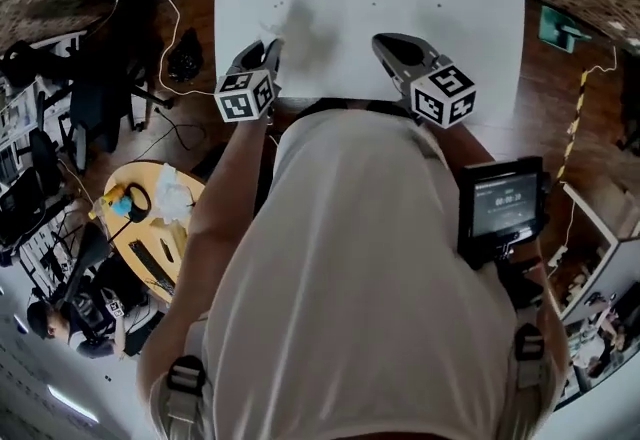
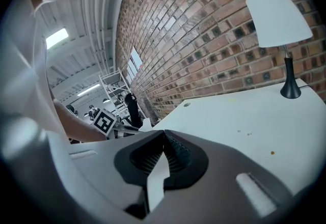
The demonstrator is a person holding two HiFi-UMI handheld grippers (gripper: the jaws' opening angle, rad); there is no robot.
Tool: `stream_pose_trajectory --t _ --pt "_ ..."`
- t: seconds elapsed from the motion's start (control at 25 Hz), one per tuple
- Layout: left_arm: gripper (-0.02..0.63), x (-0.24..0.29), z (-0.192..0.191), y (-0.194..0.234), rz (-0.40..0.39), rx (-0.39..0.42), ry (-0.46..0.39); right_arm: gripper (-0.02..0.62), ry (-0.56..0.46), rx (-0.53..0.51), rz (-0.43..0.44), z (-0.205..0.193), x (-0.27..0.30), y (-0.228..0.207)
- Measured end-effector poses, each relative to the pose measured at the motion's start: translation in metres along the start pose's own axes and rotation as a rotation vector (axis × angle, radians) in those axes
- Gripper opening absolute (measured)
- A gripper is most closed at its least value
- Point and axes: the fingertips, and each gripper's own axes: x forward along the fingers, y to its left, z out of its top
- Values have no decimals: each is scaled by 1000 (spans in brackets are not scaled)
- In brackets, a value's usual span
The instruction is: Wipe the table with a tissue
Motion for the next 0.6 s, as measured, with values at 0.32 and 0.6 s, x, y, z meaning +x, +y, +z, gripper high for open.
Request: stream_pose_trajectory --t 0.32,0.6 --pt "76 11 16 31 -38 67 -4 8 -14 -29 -64 21 26 4" --pt "75 29 18 72 -62 53 14 8 9 -32 -135 16 52 18"
